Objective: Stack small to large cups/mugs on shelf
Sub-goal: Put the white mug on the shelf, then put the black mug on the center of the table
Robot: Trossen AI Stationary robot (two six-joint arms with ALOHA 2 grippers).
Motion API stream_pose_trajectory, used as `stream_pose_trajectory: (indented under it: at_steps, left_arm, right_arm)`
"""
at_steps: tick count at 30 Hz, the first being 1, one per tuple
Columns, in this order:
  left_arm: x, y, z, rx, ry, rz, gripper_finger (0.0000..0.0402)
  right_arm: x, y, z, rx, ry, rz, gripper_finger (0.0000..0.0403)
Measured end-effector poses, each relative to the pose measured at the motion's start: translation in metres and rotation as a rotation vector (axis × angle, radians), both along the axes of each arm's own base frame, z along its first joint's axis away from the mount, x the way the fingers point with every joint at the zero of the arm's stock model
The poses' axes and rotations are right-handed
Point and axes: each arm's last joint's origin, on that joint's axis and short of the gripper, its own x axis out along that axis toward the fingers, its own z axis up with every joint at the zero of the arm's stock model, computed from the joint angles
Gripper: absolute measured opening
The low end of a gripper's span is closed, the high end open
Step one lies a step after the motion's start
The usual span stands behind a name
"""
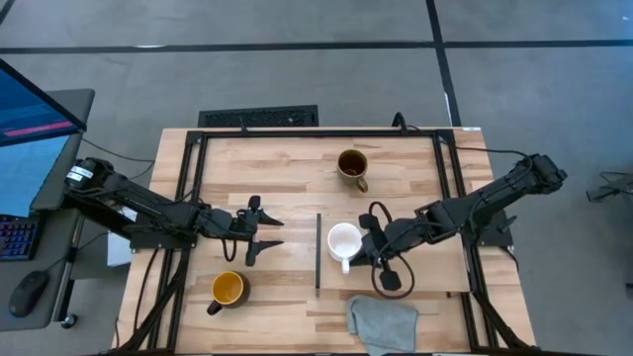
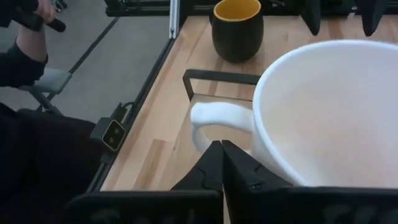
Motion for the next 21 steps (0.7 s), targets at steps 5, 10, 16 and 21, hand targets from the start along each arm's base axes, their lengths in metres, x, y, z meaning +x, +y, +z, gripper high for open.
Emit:
stream_pose_trajectory:
  at_steps: [5,10,16,21]
  left_arm:
    - [0.0,0.0,0.0,-0.021,0.0,0.003,0.0233]
    - [0.0,-0.001,-0.001,-0.034,0.009,-0.042,0.0233]
    - [0.0,-0.001,-0.001,-0.034,0.009,-0.041,0.0233]
    - [0.0,-0.001,-0.001,-0.035,0.01,-0.041,0.0233]
  right_arm:
    - [-0.002,-0.001,-0.003,-0.002,0.04,-0.01,0.0037]
    - [-0.011,-0.003,0.002,-0.002,0.056,-0.008,0.0038]
    - [-0.033,-0.011,0.018,-0.006,0.057,-0.006,0.0033]
    - [-0.056,-0.025,0.032,-0.096,0.023,-0.07,0.0031]
